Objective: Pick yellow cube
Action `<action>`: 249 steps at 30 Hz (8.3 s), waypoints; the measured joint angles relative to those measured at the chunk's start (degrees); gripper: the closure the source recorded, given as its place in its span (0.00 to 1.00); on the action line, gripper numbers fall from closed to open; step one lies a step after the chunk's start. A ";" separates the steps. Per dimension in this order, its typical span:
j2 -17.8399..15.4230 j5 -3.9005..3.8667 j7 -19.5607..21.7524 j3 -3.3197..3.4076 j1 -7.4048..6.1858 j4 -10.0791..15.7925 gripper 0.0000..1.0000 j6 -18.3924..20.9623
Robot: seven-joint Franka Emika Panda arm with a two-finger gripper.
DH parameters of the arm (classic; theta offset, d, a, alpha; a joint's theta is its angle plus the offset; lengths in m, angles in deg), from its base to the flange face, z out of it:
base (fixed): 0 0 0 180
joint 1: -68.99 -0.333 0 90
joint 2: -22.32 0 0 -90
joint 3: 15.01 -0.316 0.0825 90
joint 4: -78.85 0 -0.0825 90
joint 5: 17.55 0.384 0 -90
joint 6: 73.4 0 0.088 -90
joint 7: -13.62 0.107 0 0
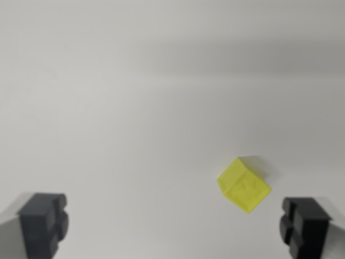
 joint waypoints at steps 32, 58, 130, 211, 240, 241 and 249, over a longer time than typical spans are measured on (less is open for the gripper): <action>-1.08 0.12 6.31 0.02 2.92 11.10 0.00 -9.30; 0.41 0.46 11.91 0.03 6.13 19.92 0.00 -19.05; 17.44 2.78 21.36 -0.01 14.47 30.18 0.00 -44.98; -4.82 2.30 21.87 0.00 14.56 31.29 1.00 -23.80; -13.03 2.20 21.95 0.00 14.56 27.98 1.00 -12.26; -13.26 2.19 21.96 0.00 14.56 27.82 1.00 -11.87; -14.10 2.18 21.96 0.00 14.56 27.22 1.00 -10.44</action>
